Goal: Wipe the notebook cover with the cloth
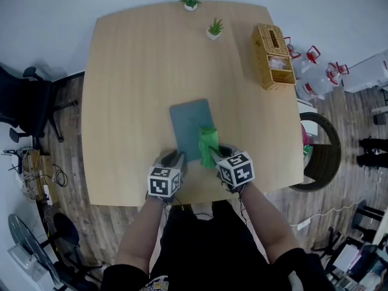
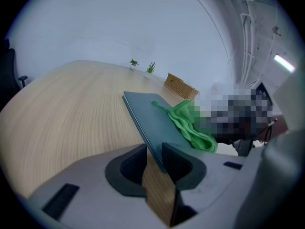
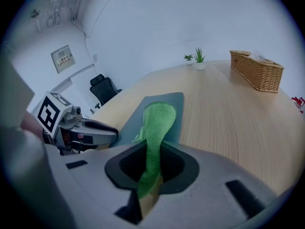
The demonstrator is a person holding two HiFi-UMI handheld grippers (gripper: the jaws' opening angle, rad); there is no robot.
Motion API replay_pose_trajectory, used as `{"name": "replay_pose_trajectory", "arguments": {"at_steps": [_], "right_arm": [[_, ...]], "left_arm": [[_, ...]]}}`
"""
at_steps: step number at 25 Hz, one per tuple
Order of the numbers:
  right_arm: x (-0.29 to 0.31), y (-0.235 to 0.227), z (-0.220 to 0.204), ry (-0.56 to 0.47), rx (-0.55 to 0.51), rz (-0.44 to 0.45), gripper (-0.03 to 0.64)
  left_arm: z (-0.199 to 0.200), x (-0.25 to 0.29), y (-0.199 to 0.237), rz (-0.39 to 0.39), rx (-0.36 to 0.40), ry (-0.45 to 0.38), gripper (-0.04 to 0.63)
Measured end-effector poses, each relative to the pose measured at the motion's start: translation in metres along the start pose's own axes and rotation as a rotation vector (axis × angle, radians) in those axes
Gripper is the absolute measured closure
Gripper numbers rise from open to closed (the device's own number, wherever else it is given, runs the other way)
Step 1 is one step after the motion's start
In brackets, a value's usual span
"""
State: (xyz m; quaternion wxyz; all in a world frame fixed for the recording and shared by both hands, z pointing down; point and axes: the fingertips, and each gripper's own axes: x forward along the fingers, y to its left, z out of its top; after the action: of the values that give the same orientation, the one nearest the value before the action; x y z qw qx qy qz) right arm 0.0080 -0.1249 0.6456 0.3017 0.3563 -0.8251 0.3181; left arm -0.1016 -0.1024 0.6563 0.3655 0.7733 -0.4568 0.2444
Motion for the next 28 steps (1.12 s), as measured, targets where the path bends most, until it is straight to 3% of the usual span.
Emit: {"name": "replay_pose_trajectory", "arguments": {"at_steps": [14, 22, 28], "right_arm": [[-0.026, -0.046, -0.008, -0.034, 0.053, -0.086, 0.560], [-0.030, -0.043, -0.003, -0.066, 0.083, -0.082, 0.560], [-0.020, -0.017, 0.024, -0.099, 0.039, -0.034, 0.560]], "left_arm": [[0.001, 0.000, 0.000, 0.002, 0.004, -0.001, 0.503], [0.000, 0.000, -0.001, 0.002, 0.008, 0.000, 0.503], [0.001, 0.000, -0.001, -0.005, 0.005, 0.002, 0.505]]}}
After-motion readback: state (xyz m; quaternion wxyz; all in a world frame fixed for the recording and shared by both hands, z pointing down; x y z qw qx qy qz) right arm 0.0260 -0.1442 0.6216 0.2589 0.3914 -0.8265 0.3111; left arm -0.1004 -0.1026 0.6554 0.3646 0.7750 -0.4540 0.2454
